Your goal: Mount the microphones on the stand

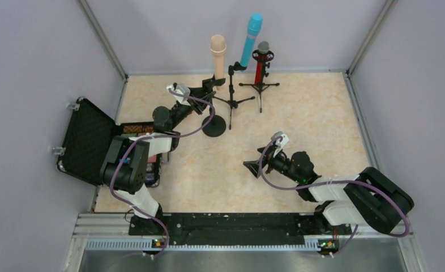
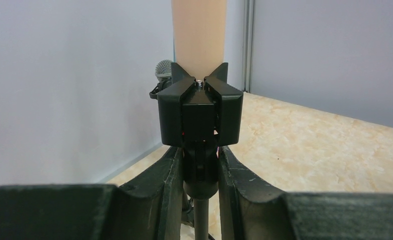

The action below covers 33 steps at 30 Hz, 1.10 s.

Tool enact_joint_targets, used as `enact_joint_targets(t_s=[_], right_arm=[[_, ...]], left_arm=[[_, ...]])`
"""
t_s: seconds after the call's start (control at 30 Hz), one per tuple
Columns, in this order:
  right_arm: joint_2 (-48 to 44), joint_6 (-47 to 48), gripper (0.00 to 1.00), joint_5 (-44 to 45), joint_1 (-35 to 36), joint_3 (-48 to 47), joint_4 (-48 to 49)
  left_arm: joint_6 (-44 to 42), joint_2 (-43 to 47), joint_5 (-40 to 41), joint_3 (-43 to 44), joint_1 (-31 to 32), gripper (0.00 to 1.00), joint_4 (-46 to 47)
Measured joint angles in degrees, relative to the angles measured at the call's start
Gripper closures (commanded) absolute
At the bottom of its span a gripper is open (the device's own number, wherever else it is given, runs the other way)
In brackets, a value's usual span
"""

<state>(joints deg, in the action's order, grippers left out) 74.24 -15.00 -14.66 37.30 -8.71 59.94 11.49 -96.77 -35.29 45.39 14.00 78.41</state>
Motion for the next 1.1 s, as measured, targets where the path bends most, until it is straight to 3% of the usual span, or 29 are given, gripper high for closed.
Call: enact_joint_targets(t_s=[0.07, 0.2, 0.4, 0.63, 1.1], right_arm=[[-0.04, -0.02, 0.02, 0.0, 0.0, 0.0, -0.04], [-0.39, 0.0, 0.02, 0.0, 0.0, 0.0, -0.33], [-0.9, 0.0, 0.01, 0.02, 0.0, 0.0, -0.96], [-1.11, 0.0, 0.01, 0.02, 0.0, 0.0, -1.64], [-2.38, -0.2, 0.01, -0.59, 0.0, -2.25, -4.33]], left_arm=[[0.24, -0.07, 0.11, -0.28, -0.11, 0.88, 0.66], [0.52, -0.17, 0.17, -0.63, -0.26, 0.49, 1.57], [0.63, -0.24, 0.66, -0.66, -0.63, 0.22, 3.89], [0.61, -0.02, 2.03, -1.86, -0.63, 0.02, 5.18], [4.66, 6.08, 6.12, -13.66, -0.74, 0.01, 7.41]])
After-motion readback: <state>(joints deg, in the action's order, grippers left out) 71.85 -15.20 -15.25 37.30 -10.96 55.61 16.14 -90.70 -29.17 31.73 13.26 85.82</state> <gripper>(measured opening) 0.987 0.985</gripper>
